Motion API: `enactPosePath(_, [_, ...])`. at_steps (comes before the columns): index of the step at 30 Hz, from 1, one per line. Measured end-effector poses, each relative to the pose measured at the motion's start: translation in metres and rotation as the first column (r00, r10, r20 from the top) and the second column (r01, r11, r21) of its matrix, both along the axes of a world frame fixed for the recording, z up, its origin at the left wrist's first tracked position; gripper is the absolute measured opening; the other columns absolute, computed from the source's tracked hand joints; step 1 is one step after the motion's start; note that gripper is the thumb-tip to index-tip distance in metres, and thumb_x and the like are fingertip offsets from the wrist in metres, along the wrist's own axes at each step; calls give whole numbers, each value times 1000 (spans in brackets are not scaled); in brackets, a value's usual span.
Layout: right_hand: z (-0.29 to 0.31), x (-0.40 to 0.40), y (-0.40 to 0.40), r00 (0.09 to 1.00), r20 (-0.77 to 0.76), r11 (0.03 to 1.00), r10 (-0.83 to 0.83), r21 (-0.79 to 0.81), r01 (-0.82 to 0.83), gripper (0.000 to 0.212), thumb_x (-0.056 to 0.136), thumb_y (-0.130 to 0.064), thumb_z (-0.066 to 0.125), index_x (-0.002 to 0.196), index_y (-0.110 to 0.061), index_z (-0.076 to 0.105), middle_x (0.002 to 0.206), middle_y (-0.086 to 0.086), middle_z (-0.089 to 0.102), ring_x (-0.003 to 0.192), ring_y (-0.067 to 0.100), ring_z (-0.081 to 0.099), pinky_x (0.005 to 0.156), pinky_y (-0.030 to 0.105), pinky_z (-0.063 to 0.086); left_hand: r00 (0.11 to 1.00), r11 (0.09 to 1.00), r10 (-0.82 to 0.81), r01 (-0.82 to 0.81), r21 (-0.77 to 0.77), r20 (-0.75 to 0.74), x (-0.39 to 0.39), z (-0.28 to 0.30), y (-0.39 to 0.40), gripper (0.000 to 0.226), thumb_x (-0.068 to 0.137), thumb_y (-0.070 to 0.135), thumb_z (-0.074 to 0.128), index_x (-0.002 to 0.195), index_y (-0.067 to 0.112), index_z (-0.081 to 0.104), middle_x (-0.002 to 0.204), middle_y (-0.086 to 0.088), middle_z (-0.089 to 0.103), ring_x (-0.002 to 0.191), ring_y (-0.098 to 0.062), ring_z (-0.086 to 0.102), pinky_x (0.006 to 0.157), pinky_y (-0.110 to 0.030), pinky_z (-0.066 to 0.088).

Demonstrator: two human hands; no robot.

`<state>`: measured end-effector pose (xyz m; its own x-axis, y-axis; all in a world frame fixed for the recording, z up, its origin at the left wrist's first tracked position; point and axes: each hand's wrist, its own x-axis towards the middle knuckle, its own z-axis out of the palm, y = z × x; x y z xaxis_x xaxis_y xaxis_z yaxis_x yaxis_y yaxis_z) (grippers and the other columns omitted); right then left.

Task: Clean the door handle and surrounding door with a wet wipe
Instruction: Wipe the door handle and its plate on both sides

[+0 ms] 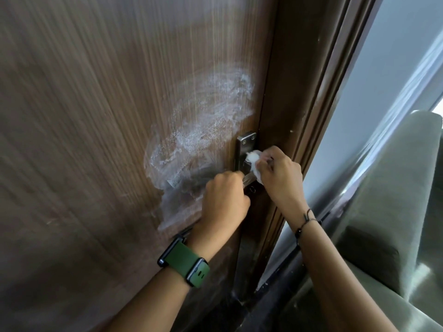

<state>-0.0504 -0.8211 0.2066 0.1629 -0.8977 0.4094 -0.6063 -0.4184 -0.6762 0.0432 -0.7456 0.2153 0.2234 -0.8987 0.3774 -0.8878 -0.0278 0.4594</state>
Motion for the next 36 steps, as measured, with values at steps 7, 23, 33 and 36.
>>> enactPosePath(7, [-19, -7, 5, 815, 577, 903, -44, 373, -215, 25, 97, -18, 43, 103, -12, 66, 93, 9, 70, 88, 15, 68, 79, 30, 57, 1000, 999, 25, -25, 29, 18, 0, 0, -2, 25, 81, 2, 52, 101, 10, 63, 96, -11, 69, 88, -30, 63, 63, -28, 37])
enactPosePath(23, [-42, 11, 17, -50, 886, 594, -461, 266, -759, 66, 91, -55, 36, 117, 4, 53, 112, 23, 62, 102, 31, 60, 84, 38, 48, 1000, 1000, -13, 13, 16, 13, 1, 5, 0, 26, 83, 6, 54, 107, 7, 62, 100, -15, 70, 91, -33, 63, 73, -40, 49])
enactPosePath(33, [-32, 21, 29, -349, 722, 573, -597, 79, -816, 80, 81, -62, 46, 123, 6, 45, 113, 26, 59, 102, 37, 59, 79, 48, 47, 1000, 1000, 0, 0, 10, -11, 1, 3, -1, 36, 83, 5, 53, 117, 14, 59, 104, -15, 70, 96, -34, 63, 80, -40, 50])
enactPosePath(36, [-31, 25, 26, -330, 727, 579, -602, 112, -808, 81, 81, -65, 44, 124, 4, 42, 113, 25, 58, 101, 36, 57, 87, 47, 46, 1000, 1000, 8, -8, 18, -10, 0, 2, 0, 36, 84, 4, 53, 118, 14, 58, 107, -13, 69, 98, -32, 63, 81, -40, 50])
